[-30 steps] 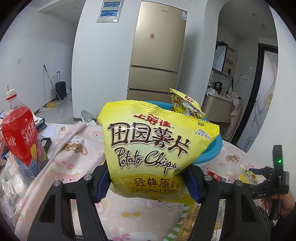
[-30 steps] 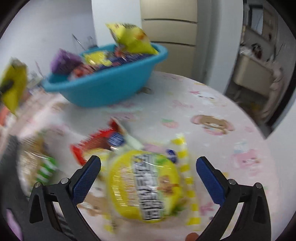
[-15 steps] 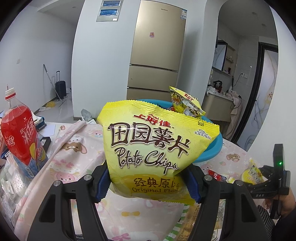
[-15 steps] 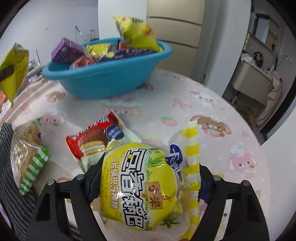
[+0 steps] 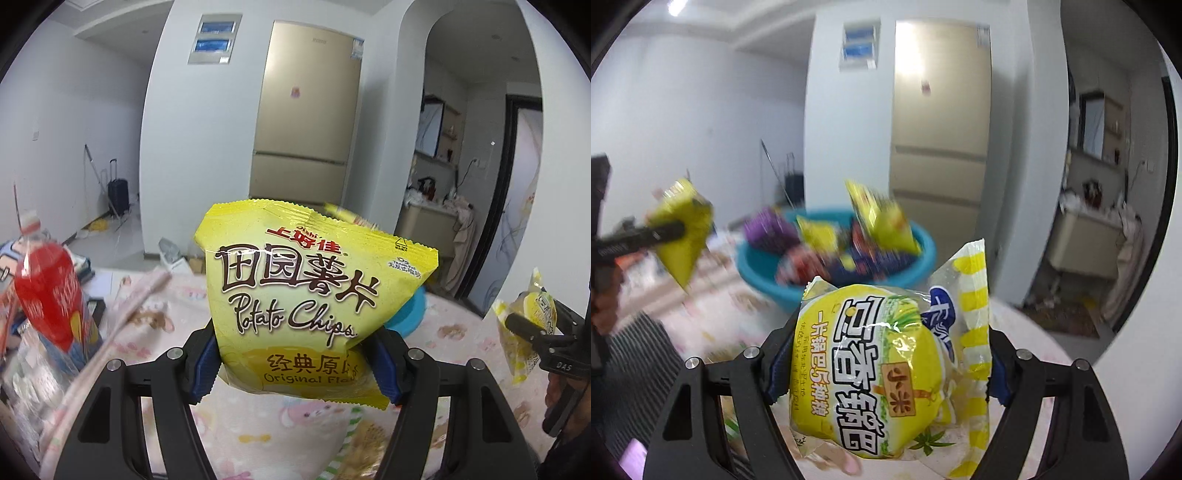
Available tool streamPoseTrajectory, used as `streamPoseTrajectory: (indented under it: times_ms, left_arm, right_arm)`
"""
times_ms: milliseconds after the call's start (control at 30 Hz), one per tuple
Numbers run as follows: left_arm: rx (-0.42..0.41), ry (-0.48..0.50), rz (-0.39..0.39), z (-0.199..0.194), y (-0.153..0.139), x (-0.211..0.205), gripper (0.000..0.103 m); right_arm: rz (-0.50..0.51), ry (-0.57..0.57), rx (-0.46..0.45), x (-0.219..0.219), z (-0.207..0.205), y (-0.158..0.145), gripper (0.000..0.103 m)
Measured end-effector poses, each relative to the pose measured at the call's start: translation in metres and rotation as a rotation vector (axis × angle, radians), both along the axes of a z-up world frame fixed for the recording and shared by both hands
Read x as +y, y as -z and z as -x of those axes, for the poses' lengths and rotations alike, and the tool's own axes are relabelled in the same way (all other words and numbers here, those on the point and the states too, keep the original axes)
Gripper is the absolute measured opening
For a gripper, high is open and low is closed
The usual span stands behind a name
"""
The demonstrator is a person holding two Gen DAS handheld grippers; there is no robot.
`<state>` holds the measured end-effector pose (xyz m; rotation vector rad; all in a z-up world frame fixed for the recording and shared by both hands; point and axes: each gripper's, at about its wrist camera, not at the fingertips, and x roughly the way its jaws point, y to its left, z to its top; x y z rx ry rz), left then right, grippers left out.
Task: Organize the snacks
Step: 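Grasp the clear bag of yellow puffs with the right tool and lift it, then carry the Potato Chips bag over the basin with the left tool while the right tool carries the puffs bag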
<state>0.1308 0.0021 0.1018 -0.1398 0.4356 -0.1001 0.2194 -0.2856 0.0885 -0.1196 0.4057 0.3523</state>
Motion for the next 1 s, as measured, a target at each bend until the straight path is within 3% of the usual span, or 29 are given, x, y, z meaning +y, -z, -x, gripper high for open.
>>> streamPoseTrajectory:
  times_ms: [233, 433, 567, 767, 1000]
  left_arm:
    - [-0.099, 0.043, -0.055, 0.01, -0.063, -0.01, 0.071]
    - [-0.164, 0.058, -0.007, 0.001, -0.119, -0.005, 0.071]
    - [-0.207, 0.068, 0.019, -0.007, -0.142, -0.005, 0.071]
    - [-0.223, 0.013, -0.025, -0.033, -0.136, -0.008, 0.071]
    - [-0.104, 0.057, -0.036, -0.081, -0.085, -0.012, 0.071]
  right_arm:
    - [-0.067, -0.058, -0.176, 0.016, 0.008, -0.077, 0.08]
    - [-0.154, -0.051, -0.284, 0.032, -0.009, -0.135, 0.08]
    - [-0.251, -0.085, -0.321, 0.046, -0.019, -0.154, 0.08]
    - [-0.329, -0.099, -0.308, 0.062, -0.045, -0.149, 0.08]
    - [-0.292, -0.095, -0.241, 0.07, -0.076, -0.112, 0.08]
